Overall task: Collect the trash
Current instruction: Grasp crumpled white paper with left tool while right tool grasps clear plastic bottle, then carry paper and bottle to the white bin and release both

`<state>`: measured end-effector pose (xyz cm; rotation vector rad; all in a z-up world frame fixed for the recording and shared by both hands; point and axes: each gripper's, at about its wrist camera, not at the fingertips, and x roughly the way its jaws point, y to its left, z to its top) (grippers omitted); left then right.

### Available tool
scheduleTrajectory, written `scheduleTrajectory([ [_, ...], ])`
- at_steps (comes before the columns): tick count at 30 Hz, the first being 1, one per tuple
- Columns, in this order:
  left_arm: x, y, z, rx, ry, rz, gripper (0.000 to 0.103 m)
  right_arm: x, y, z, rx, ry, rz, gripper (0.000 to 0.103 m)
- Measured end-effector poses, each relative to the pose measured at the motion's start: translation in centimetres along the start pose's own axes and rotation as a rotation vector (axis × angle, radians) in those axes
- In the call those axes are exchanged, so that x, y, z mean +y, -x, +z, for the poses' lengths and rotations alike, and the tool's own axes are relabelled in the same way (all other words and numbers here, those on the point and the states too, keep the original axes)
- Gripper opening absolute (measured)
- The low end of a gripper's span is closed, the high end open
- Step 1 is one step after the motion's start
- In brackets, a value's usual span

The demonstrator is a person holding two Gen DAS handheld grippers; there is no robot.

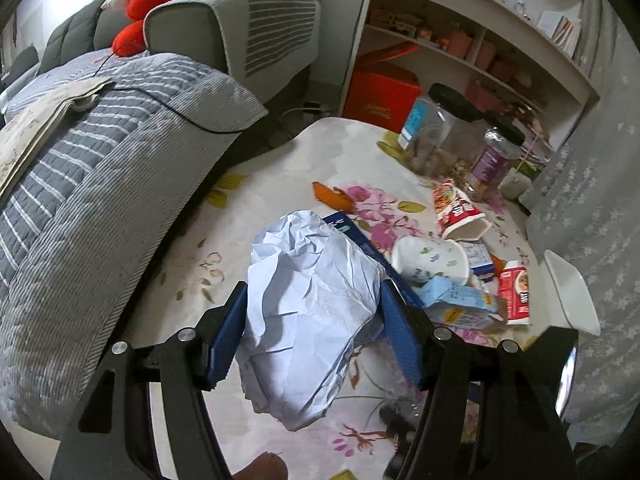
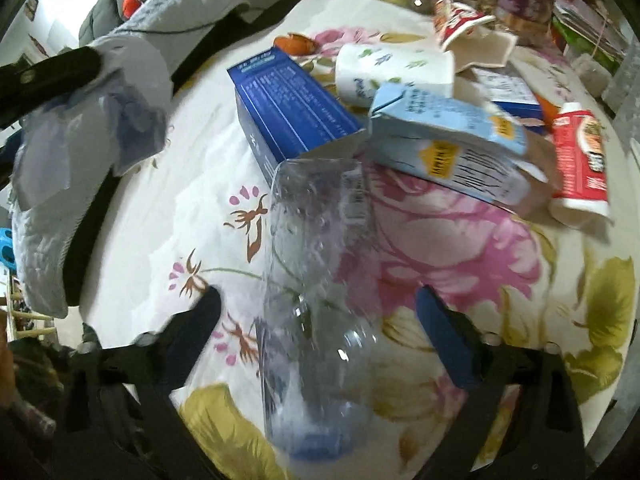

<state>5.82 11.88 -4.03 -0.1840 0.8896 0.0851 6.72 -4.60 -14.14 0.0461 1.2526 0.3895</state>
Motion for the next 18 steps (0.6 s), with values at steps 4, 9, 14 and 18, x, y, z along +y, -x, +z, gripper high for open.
scheduleTrajectory([
  [4, 0.7, 0.0, 0.2, 0.003, 0.020, 0.005, 0.064, -0.4, 0.3, -0.1, -0.003, -0.010, 0.015, 0.060],
  [9, 0.6, 0.9, 0.9, -0.017, 0.057, -0.015, 0.064, -1.6, 3.3, 0.6, -0.098, -0.034, 0.022, 0.059],
  [14, -1.1, 1.8, 1.8, -0.052, 0.059, -0.042, 0.064, -4.1, 8.3, 1.3, -0.224, -0.090, 0.002, 0.059],
  [18, -3.3, 1.8, 2.6, -0.066, 0.059, -0.071, 0.064, -8.1, 13.2, 2.5, -0.357, -0.150, -0.056, 0.059],
])
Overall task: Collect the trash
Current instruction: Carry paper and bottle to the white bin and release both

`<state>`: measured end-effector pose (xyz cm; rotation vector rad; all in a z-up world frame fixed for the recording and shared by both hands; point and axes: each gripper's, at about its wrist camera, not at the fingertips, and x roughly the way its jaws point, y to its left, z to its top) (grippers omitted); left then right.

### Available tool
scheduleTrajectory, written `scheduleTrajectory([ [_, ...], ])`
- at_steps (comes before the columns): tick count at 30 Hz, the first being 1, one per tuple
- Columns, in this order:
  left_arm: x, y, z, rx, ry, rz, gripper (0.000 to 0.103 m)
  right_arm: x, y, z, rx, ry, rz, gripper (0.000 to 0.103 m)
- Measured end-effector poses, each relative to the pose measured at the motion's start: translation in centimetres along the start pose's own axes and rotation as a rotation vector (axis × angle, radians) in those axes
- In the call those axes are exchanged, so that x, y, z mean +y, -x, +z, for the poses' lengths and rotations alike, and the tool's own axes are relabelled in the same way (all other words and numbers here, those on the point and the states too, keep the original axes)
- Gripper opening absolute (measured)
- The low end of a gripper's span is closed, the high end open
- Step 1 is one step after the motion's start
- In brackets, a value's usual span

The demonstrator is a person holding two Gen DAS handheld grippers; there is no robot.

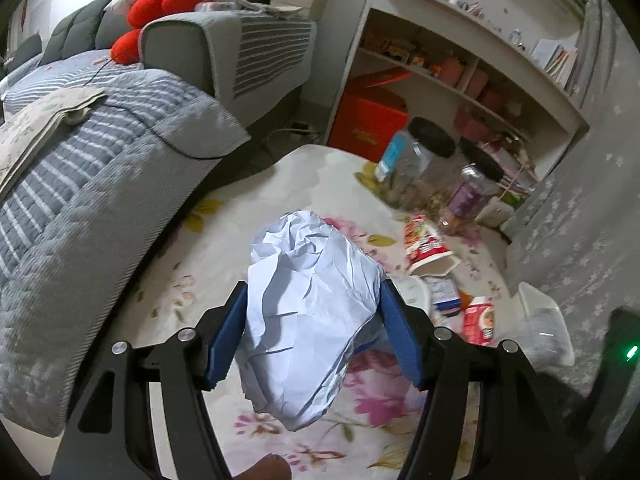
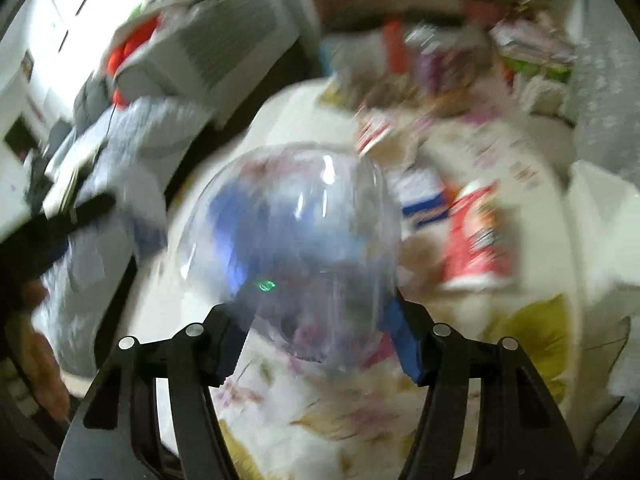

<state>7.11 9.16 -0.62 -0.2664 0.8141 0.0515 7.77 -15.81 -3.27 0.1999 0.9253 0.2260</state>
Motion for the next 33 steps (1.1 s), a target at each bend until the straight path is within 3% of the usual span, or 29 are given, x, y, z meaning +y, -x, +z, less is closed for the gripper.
scheduleTrajectory([
  [7, -6.4, -1.0, 0.2, -0.018, -0.065, -0.087, 0.064, -8.8, 5.1, 5.3, -0.187, -0.125, -0.122, 0.059],
  [12, -12.9, -2.4, -0.2, -0.008, -0.145, -0.176, 0.064, -16.0, 7.9, 6.6, -0.283, -0.262, -0.168, 0.059],
  [18, -23.0, -5.6, -1.2, 0.057, -0.264, -0.283, 0.064, -25.3, 10.0, 6.7, -0.354, -0.454, -0.202, 0.059],
  [22, -30.8, -7.6, -2.1, 0.098, -0.329, -0.351, 0.064, -28.8, 11.1, 6.4, -0.391, -0.511, -0.243, 0.059],
  [29, -39.7, -9.9, -3.1, 0.148, -0.395, -0.427, 0.067, -32.0, 12.4, 5.9, -0.450, -0.546, -0.326, 0.059],
  [33, -42.9, -11.0, -3.3, 0.187, -0.418, -0.456, 0.080, -34.0, 12.8, 5.9, -0.468, -0.571, -0.341, 0.059],
])
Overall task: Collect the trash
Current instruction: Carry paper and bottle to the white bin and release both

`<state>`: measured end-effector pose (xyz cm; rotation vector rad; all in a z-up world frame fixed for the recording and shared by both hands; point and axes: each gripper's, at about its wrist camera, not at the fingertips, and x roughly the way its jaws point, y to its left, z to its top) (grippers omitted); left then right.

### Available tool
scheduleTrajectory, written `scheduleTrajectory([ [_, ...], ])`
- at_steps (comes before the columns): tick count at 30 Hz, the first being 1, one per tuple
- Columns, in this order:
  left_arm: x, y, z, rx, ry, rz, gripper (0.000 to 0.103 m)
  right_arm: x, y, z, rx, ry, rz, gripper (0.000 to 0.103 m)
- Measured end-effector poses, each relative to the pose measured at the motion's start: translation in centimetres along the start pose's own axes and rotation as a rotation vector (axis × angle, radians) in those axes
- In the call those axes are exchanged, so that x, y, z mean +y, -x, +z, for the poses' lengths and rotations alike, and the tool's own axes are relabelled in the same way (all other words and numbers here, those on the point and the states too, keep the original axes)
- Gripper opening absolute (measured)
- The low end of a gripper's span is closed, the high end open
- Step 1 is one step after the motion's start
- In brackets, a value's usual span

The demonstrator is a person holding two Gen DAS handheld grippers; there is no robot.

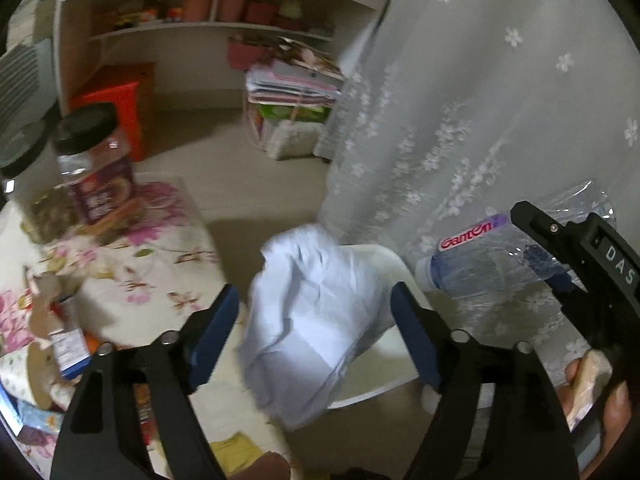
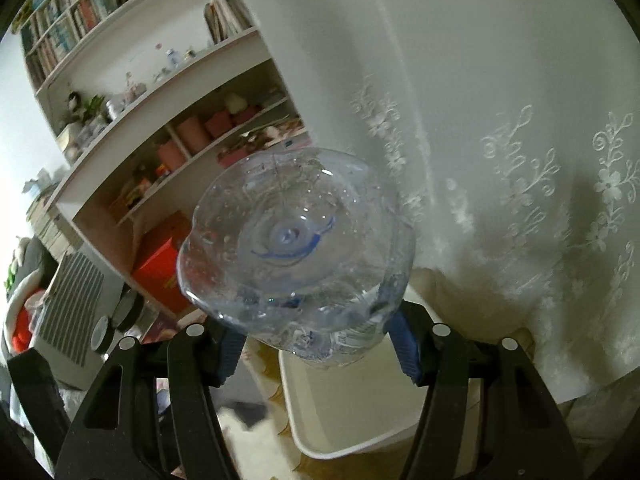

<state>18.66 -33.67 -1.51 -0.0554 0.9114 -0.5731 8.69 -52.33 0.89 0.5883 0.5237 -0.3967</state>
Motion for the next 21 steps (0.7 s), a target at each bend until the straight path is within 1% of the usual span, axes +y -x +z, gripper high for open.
scheduleTrajectory([
  [4, -0.2, -0.1, 0.3, -0.010, 0.004, 0.004, 0.081, -0.7, -0.7, 0.2, 0.006, -0.019, -0.007, 0.059],
  [9, 1.1, 0.1, -0.4, -0.015, 0.003, 0.055, 0.081, -0.8, -1.5, 0.0, 0.022, -0.011, -0.015, 0.059],
  [11, 1.9, 0.2, -0.8, -0.011, 0.012, 0.066, 0.081, -0.4, -2.2, -0.3, 0.044, -0.001, -0.021, 0.059],
  [15, 3.2, 0.5, -1.7, -0.003, 0.016, 0.096, 0.081, 0.5, -4.1, -1.3, 0.114, 0.047, -0.070, 0.060],
  [16, 3.5, 0.4, -1.9, 0.000, 0.018, 0.103, 0.081, 0.7, -4.6, -1.5, 0.127, 0.062, -0.081, 0.063],
  [17, 3.8, 0.5, -2.1, 0.003, 0.022, 0.105, 0.081, 0.9, -4.9, -1.8, 0.130, 0.073, -0.100, 0.074],
  [19, 4.3, 0.8, -2.4, 0.003, 0.034, 0.108, 0.081, 1.0, -5.0, -1.9, 0.124, 0.076, -0.111, 0.083],
  [21, 4.9, 1.2, -2.6, 0.000, 0.044, 0.115, 0.081, 1.1, -4.9, -2.0, 0.127, 0.073, -0.104, 0.083],
])
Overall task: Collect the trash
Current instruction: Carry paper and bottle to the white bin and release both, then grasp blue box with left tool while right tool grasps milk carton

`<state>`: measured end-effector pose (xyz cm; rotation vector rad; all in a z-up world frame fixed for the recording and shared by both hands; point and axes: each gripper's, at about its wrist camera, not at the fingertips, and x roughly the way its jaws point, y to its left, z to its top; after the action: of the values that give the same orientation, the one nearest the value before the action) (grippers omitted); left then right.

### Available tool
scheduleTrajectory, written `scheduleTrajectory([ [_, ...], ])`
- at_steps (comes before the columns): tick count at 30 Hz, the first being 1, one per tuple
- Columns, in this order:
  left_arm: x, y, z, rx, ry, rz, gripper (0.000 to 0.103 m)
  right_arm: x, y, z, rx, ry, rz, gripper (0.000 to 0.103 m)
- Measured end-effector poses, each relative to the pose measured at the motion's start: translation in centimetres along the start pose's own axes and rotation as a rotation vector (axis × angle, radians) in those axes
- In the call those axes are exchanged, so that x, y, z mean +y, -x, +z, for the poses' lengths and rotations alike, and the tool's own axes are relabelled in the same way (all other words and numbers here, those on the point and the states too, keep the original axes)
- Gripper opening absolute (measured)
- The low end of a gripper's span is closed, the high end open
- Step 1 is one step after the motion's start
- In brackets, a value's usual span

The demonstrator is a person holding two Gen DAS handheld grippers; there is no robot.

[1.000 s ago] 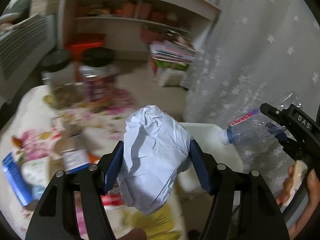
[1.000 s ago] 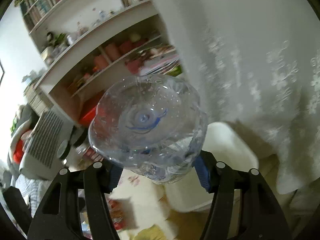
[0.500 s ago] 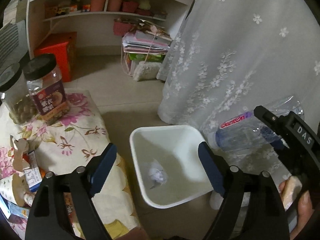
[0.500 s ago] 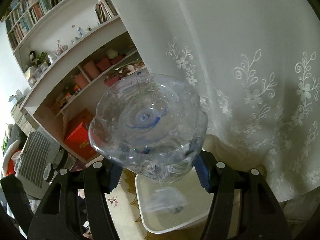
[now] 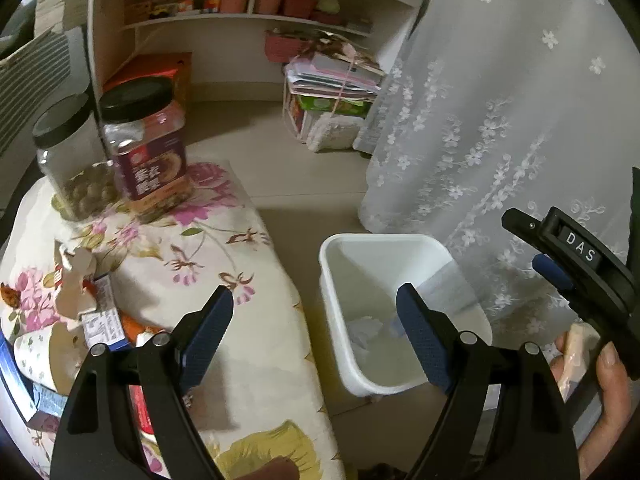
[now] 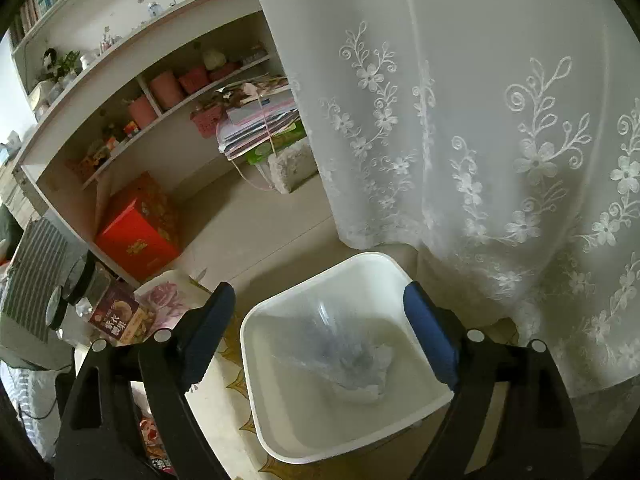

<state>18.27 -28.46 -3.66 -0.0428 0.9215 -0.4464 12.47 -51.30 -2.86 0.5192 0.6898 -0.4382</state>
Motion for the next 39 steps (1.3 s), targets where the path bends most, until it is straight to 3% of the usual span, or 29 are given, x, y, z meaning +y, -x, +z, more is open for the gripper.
scheduleTrajectory([
  [11, 3.2, 4.0, -1.2, -0.061, 0.005, 0.085, 0.084, 3.1, 2.1, -1.2, -0.046, 0.066, -0.020, 0.096],
  [22, 9.6, 7.8, -3.7, -0.072, 0.038, 0.285, 0.087, 11.2, 4.3, -7.5, 0.003, 0.340, -0.032, 0.096],
  [35, 24.5, 10.1, -7.0, 0.035, 0.323, 0.555, 0.087, 20.5, 4.2, -15.3, 0.062, 0.631, 0.068, 0.096],
  [39, 28.8, 9.6, -8.6, 0.113, 0.452, 0.591, 0.087, 23.0, 4.2, -17.6, 0.077, 0.739, 0.109, 0.096],
])
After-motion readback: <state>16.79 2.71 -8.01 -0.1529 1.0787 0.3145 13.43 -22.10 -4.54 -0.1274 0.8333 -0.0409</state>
